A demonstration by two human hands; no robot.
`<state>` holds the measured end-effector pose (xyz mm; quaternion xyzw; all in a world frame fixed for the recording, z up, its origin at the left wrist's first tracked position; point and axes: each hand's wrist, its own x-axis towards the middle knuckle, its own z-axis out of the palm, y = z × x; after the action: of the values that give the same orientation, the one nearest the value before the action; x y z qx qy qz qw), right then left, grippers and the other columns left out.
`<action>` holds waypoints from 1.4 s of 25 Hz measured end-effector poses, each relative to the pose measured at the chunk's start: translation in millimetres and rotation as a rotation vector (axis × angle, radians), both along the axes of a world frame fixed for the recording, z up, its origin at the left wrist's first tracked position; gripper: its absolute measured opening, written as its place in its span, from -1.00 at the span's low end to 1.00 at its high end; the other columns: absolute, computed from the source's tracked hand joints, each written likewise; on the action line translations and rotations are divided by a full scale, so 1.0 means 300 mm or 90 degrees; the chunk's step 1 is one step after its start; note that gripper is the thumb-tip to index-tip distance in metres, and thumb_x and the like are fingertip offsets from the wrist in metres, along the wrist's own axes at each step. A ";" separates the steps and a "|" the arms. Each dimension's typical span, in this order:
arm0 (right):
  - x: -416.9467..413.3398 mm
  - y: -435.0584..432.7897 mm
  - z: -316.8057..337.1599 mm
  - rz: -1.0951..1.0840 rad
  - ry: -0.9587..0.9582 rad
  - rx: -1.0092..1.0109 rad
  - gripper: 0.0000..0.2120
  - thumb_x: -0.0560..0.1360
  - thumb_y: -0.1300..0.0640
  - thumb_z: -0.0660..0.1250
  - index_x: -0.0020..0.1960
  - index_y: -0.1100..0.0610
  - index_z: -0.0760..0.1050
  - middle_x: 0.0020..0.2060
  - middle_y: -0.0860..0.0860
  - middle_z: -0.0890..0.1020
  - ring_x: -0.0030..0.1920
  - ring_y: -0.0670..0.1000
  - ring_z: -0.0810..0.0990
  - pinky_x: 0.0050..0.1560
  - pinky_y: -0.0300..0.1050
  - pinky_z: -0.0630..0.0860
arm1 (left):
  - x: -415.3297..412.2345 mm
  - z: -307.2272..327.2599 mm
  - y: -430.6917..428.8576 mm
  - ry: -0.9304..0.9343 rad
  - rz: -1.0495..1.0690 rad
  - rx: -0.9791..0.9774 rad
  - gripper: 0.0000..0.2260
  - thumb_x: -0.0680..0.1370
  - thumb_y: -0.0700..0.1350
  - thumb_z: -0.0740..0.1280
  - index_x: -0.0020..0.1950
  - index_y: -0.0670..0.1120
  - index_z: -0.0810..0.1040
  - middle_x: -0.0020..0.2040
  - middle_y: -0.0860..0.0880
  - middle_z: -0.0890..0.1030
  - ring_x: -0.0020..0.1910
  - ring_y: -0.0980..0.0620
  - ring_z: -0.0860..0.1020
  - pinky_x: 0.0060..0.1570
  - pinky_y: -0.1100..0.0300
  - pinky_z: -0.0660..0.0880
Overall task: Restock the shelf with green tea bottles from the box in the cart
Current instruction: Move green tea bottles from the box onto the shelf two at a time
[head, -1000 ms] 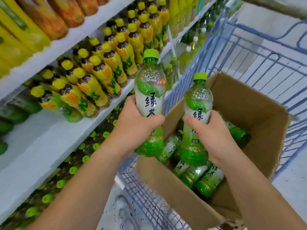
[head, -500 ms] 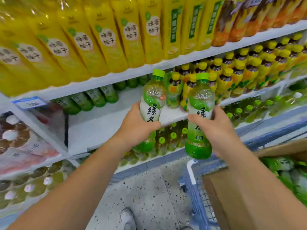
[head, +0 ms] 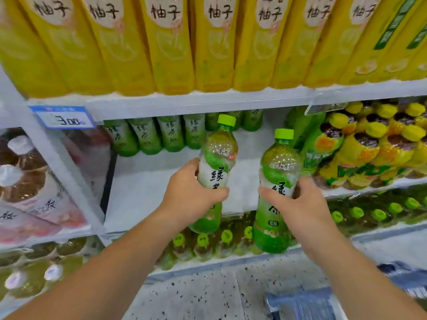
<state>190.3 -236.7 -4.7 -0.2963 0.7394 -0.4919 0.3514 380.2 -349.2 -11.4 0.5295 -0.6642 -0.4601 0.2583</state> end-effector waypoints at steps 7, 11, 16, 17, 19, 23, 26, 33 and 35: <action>-0.041 -0.236 -0.091 0.014 0.067 -0.043 -0.47 0.14 -0.20 0.57 0.05 -0.08 0.59 -0.13 -0.16 0.72 -0.11 -0.09 0.71 -0.02 0.06 0.66 | -0.081 -0.122 -0.182 -0.009 0.020 -0.093 -0.63 0.25 0.03 0.61 -0.04 0.13 0.55 -0.15 0.19 0.65 -0.22 0.31 0.58 -0.26 0.33 0.51; -0.095 -0.313 -0.142 0.029 0.103 -0.102 -0.52 0.27 0.02 0.66 0.13 -0.12 0.57 -0.06 -0.21 0.72 -0.08 -0.20 0.69 0.04 0.01 0.65 | -0.124 -0.175 -0.230 0.026 0.008 -0.131 -0.61 0.27 -0.03 0.64 0.00 0.13 0.57 -0.11 0.20 0.65 -0.14 0.35 0.58 -0.26 0.48 0.46; -0.134 -0.318 -0.233 0.046 0.076 -0.200 -0.47 0.24 0.04 0.64 0.14 -0.14 0.53 0.04 -0.15 0.72 0.08 -0.10 0.69 0.13 0.04 0.62 | -0.166 -0.237 -0.239 0.117 0.029 -0.156 -0.58 0.27 -0.03 0.64 0.01 0.18 0.54 -0.08 0.25 0.65 -0.10 0.45 0.56 -0.23 0.58 0.42; -0.137 -0.316 -0.244 0.052 0.070 -0.217 -0.49 0.26 0.05 0.63 0.12 -0.18 0.52 0.05 -0.17 0.71 0.09 -0.11 0.69 0.12 -0.03 0.62 | -0.167 -0.245 -0.241 0.119 0.027 -0.162 -0.57 0.27 -0.01 0.65 0.02 0.19 0.53 -0.05 0.24 0.65 -0.08 0.45 0.56 -0.21 0.58 0.43; -0.146 -0.315 -0.261 0.077 0.056 -0.235 -0.49 0.34 0.17 0.61 0.15 -0.19 0.49 0.06 -0.19 0.71 0.11 -0.13 0.68 0.08 -0.18 0.62 | -0.160 -0.264 -0.242 0.107 0.015 -0.164 -0.54 0.29 -0.01 0.65 0.09 0.18 0.53 0.00 0.20 0.63 -0.04 0.41 0.56 -0.18 0.57 0.44; -0.154 -0.275 -0.314 0.125 0.065 -0.131 -0.46 0.39 0.13 0.60 0.25 -0.15 0.44 0.05 -0.32 0.66 0.07 -0.34 0.61 -0.02 -0.48 0.52 | -0.124 -0.341 -0.203 0.024 -0.006 -0.147 -0.49 0.33 -0.09 0.64 0.21 0.09 0.54 0.10 0.13 0.49 0.04 0.29 0.54 -0.01 0.50 0.43; -0.144 -0.237 -0.376 0.113 0.125 -0.078 -0.50 0.40 0.06 0.58 0.14 -0.30 0.39 0.00 -0.48 0.58 0.05 -0.48 0.51 -0.10 -0.59 0.42 | -0.105 -0.386 -0.185 -0.009 0.014 -0.186 -0.51 0.38 -0.06 0.61 0.28 0.05 0.58 0.04 0.20 0.43 0.01 0.38 0.49 -0.01 0.57 0.39; -0.192 -0.319 -0.420 0.141 0.261 -0.087 -0.60 0.46 0.01 0.53 0.15 -0.29 0.42 -0.03 -0.58 0.54 0.06 -0.46 0.53 -0.04 -0.60 0.40 | -0.155 -0.400 -0.232 -0.018 0.048 -0.215 -0.54 0.38 0.04 0.60 0.24 0.08 0.59 0.07 0.16 0.61 -0.01 0.29 0.57 -0.01 0.38 0.56; -0.212 -0.377 -0.421 0.136 0.272 -0.098 -0.61 0.46 0.04 0.53 0.15 -0.24 0.43 -0.09 -0.56 0.56 0.01 -0.48 0.52 -0.06 -0.62 0.38 | -0.191 -0.390 -0.281 -0.028 0.054 -0.214 -0.57 0.38 0.02 0.60 0.20 0.03 0.60 0.06 0.09 0.65 0.01 0.16 0.60 0.05 0.12 0.61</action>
<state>126.6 -349.8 -130.8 -0.4962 0.7216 -0.4329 0.2136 323.1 -433.5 -128.5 0.5165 -0.7142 -0.3197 0.3478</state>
